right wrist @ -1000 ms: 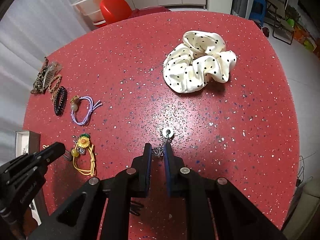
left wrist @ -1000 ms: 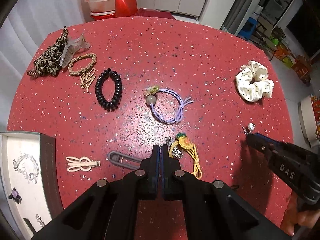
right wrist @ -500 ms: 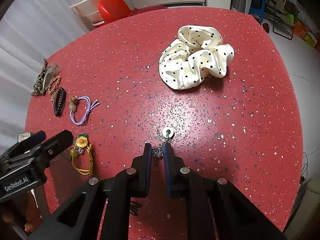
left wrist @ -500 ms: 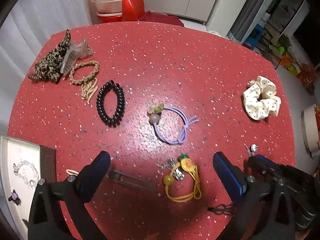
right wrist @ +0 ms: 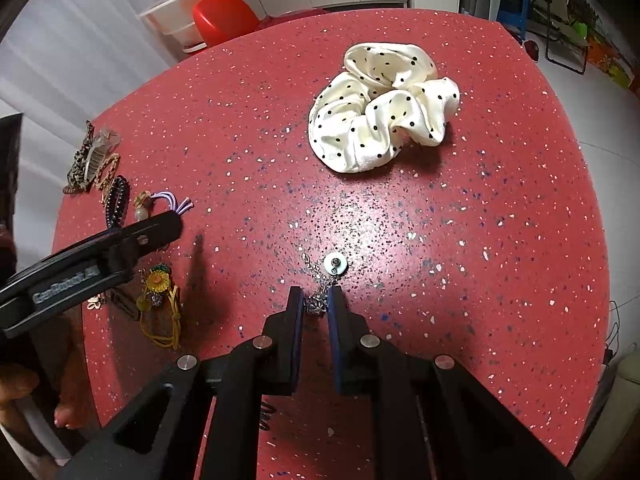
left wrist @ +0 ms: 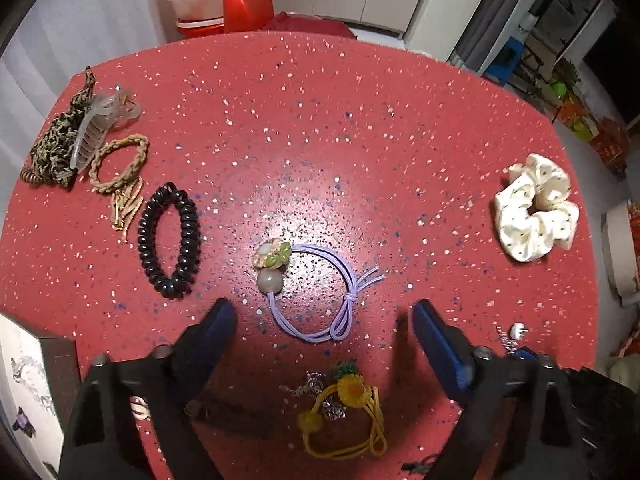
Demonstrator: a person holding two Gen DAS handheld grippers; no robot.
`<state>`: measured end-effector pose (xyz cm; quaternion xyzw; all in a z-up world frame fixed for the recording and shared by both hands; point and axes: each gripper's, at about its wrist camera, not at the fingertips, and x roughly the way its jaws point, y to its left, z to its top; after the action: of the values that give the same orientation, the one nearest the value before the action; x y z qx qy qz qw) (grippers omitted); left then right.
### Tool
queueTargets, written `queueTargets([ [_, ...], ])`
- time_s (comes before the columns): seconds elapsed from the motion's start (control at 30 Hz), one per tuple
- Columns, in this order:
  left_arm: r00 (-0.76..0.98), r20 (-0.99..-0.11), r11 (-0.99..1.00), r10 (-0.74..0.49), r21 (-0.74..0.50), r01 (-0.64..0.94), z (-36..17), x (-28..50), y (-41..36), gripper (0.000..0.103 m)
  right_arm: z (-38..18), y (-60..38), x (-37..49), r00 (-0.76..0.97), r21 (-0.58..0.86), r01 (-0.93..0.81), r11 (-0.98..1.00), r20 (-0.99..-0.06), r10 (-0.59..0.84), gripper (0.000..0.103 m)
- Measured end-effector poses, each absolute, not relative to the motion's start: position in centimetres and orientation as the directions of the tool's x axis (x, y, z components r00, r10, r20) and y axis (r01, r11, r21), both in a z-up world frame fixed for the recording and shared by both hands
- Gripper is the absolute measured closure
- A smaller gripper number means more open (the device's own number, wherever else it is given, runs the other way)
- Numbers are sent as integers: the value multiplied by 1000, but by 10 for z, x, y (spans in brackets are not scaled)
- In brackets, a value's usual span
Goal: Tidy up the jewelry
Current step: 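Grasp the lavender beaded hair tie with the left gripper while the right holds the silver charm, then carry the lavender hair tie and silver charm in both grippers over the white tray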
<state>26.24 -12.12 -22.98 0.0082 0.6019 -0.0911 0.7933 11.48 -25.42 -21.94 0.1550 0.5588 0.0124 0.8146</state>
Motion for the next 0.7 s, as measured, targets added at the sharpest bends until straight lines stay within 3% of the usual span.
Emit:
queueTargets([
  [0.07, 269, -955, 983, -123, -81, 162, -232, 256, -128, 16, -220, -254, 114, 375, 269, 153, 951, -906, 196, 90],
  [0.17, 291, -954, 986, -76, -27, 167, -236, 255, -137, 31, -220, -255, 114, 375, 271, 150, 951, -905, 199, 90],
  [0.23, 313, -947, 983, -67, -10, 181, -236, 256, -141, 55, -220, -255, 114, 374, 272, 149, 951, -906, 200, 90],
  [0.3, 311, -947, 981, -78, -17, 195, -235, 259, -140, 90, -220, -255, 114, 372, 271, 148, 951, -906, 200, 90],
  [0.33, 304, -948, 980, -94, -34, 198, -236, 262, -141, 96, -220, -255, 114, 371, 271, 149, 951, -907, 201, 90],
  [0.7, 349, -922, 973, -168, -98, 209, -205, 258, -141, 96, -212, -256, 108, 384, 291, 150, 945, -898, 215, 90],
])
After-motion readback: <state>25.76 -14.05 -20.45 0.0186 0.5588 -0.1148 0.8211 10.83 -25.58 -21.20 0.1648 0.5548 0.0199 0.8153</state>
